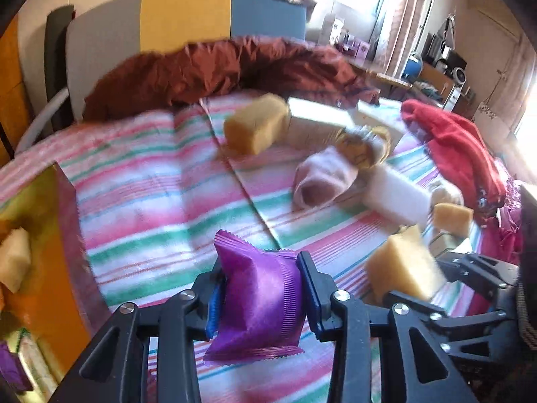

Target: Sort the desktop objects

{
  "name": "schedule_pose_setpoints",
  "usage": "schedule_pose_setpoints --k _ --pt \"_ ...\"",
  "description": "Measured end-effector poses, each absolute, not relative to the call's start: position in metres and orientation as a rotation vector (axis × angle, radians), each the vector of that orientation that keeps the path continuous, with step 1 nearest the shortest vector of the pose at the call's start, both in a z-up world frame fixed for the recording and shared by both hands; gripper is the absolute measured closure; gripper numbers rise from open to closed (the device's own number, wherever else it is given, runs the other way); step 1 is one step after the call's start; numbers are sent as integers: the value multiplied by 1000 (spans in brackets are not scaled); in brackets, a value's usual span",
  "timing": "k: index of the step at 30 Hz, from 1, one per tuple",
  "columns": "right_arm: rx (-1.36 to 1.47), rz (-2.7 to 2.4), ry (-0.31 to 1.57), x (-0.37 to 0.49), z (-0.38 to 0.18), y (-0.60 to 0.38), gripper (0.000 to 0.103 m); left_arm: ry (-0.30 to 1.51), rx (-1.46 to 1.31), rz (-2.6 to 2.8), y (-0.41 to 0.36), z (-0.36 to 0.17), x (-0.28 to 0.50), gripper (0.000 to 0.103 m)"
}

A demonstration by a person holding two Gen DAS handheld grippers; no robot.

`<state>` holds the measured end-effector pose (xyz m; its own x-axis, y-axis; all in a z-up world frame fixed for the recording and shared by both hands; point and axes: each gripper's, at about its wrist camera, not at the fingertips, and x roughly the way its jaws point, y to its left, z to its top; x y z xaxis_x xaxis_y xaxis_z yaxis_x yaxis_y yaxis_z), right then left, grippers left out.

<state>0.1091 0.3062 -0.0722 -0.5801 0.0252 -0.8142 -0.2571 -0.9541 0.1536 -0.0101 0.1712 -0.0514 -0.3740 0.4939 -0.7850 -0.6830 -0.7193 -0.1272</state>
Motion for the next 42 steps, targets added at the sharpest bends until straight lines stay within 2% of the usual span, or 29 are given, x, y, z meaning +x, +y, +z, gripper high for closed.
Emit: schedule_pose_setpoints --k 8,16,29,42 --pt "-1281 2703 351 105 -48 285 44 246 -1013 2250 138 -8 -1 63" --pt "-1251 2831 277 89 -24 246 44 183 -1034 2418 83 8 -9 63" --pt "-1286 3036 187 46 0 168 44 64 -1112 2657 -11 3 -20 63" --pt "-1382 3180 35 17 2 81 44 42 -1217 2814 -74 -21 -26 63"
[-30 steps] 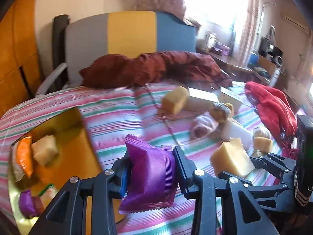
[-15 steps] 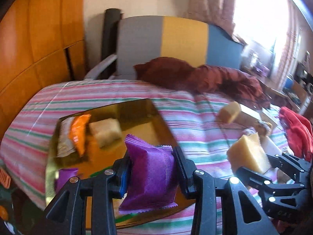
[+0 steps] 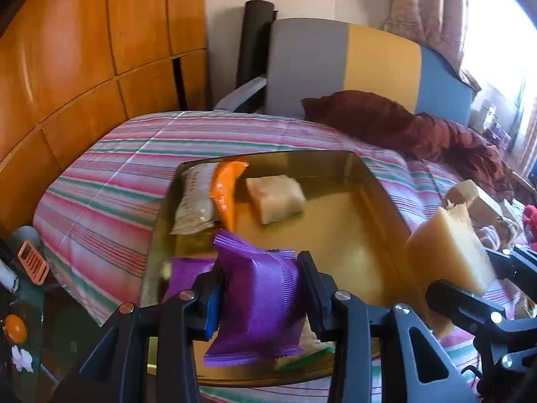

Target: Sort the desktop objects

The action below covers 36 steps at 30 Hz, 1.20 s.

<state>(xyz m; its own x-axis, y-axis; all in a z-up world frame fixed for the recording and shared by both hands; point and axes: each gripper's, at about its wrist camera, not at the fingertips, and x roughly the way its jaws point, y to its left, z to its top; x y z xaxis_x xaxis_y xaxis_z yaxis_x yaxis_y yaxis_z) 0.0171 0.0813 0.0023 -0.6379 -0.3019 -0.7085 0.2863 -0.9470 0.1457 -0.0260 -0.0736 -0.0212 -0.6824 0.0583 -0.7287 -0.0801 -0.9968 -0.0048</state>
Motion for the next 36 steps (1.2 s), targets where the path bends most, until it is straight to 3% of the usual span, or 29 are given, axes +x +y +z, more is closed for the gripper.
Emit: schedule_pose_setpoints --k 12,16,22,24,26,28,32,36 --pt "1164 -2584 -19 -12 -6 65 43 5 -1286 2857 -95 -34 -35 62" --pt "1184 -2587 -37 -17 -12 63 40 -7 -1304 2877 -99 -36 -36 45" --pt "1208 -2580 -75 -23 -19 64 37 -42 -1327 2887 -109 -37 -34 43" --pt "1211 -2571 -93 -22 -19 65 33 -55 -1329 2893 -112 -37 -32 43" --pt "1210 -2557 -127 -21 -19 67 19 -72 -1334 2898 -117 -37 -31 43" --pt "1187 -2533 -154 -18 -18 69 12 -79 -1345 2909 -121 -37 -30 42" --pt "1175 -2554 -155 -12 -15 71 12 -111 -1332 2910 -127 -34 -26 41" --pt "1170 -2586 -188 0 -11 83 12 -232 -1248 2907 -138 -25 -18 30"
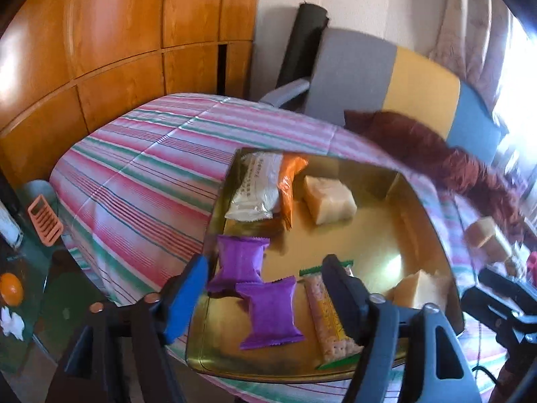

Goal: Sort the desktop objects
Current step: 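Withdraw both tools from the tray back toward the table items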

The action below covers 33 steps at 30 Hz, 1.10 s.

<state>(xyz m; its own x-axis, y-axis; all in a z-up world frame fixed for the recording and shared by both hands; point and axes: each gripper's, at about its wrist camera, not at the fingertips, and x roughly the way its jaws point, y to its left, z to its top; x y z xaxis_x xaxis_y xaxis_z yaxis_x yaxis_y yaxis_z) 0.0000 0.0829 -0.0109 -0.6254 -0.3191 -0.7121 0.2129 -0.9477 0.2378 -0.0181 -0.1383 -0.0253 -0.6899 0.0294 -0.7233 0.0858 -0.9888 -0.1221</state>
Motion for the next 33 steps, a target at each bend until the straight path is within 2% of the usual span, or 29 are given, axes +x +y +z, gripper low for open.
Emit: schedule_pose_setpoints --k 8,16,33 --pt "1140 -2707 -206 31 0 121 11 299 1202 -2854 -154 -18 -12 31" --pt "1243 -2821 -362 58 -14 192 11 327 1249 -2970 -125 -14 -15 31" --pt "1387 -3072 -657 143 -28 320 11 71 1377 -3261 2 11 -25 31"
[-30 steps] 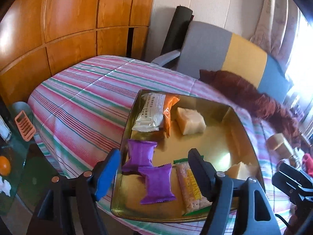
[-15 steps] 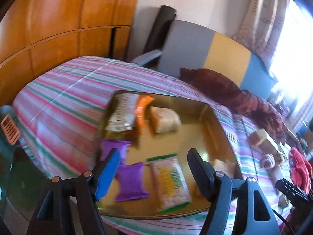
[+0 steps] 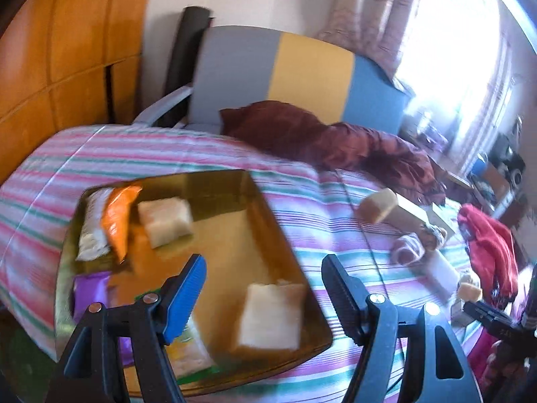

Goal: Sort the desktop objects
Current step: 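Withdraw both tools from the tray back toward the table items, then grasp the pink striped sock with the left tool while the right tool grasps the white foam block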

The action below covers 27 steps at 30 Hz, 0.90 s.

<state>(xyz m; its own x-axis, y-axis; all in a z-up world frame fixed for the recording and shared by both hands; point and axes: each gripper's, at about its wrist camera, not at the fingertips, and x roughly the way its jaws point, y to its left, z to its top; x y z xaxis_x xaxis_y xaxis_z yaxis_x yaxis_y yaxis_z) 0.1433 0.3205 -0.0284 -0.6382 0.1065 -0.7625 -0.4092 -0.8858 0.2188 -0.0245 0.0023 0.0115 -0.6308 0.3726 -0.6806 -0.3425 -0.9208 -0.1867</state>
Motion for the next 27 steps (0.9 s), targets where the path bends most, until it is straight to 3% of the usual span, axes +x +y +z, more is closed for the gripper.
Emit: schedule_pose_setpoints --k 12,16,23,27 --pt "-1017 2401 627 189 -8 406 12 211 -1049 2324 105 12 -24 30" --pt "-1021 2444 622 172 -4 410 18 249 -1072 2257 130 2 -23 31" --pt "-1076 2514 547 128 -3 408 18 312 -1113 2171 162 -16 -21 31" --pt "-1227 2564 363 113 -13 408 18 344 -1134 2130 176 -26 -24 31"
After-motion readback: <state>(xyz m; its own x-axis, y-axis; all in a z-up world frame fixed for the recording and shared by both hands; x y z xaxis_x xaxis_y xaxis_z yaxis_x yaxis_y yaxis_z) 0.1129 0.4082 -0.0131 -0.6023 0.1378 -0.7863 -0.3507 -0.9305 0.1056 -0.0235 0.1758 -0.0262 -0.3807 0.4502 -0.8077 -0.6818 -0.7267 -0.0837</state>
